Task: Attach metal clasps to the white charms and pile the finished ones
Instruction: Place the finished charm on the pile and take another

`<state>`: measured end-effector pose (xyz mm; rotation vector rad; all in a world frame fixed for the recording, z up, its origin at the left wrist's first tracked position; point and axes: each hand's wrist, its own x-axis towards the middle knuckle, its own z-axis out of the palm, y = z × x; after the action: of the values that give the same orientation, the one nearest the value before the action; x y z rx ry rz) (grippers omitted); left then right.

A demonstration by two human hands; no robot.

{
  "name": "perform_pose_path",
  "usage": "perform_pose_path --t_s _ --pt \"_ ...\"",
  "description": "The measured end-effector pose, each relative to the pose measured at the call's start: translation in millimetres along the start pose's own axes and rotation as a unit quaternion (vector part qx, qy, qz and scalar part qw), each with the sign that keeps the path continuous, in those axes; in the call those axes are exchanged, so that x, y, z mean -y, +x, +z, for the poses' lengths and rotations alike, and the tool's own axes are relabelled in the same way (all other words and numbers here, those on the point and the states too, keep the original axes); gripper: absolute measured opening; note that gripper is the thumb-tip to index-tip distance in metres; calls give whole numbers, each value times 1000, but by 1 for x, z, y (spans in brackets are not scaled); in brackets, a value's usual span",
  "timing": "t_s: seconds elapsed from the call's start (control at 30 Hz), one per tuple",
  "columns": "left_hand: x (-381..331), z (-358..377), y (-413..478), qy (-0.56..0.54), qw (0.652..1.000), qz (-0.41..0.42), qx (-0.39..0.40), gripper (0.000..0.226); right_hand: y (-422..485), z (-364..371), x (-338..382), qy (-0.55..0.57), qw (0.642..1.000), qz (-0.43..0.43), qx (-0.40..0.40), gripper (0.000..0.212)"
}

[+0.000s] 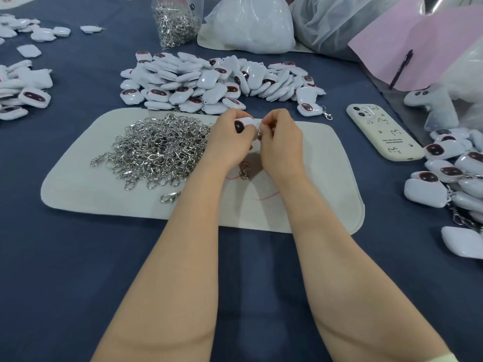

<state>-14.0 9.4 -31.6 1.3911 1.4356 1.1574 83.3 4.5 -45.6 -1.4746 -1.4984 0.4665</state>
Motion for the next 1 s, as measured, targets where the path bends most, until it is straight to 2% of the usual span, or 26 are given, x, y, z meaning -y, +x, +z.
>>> perform_pose_path --t_s 0.23,0.4,0.57,0.73,0.87,1.0 --pt "0 -3 -1 -27 1000 -9 4 19 -1 -1 2 -46 998 -26 19 17" --pt "-1 -2 -1 -62 998 -23 -7 17 -3 -2 4 -48 998 -48 4 17" --pt "-4 0 1 -151 987 -55 -13 14 -2 -2 6 56 998 -13 18 21" --pt "-9 -7 2 -315 936 -158 2 14 2 -1 5 108 993 26 25 13" --pt "-9 -7 1 -343 925 -161 2 16 3 -2 5 155 987 40 -17 20" --pt "-8 -7 2 -346 923 -168 3 12 2 -1 6 169 985 39 -23 28"
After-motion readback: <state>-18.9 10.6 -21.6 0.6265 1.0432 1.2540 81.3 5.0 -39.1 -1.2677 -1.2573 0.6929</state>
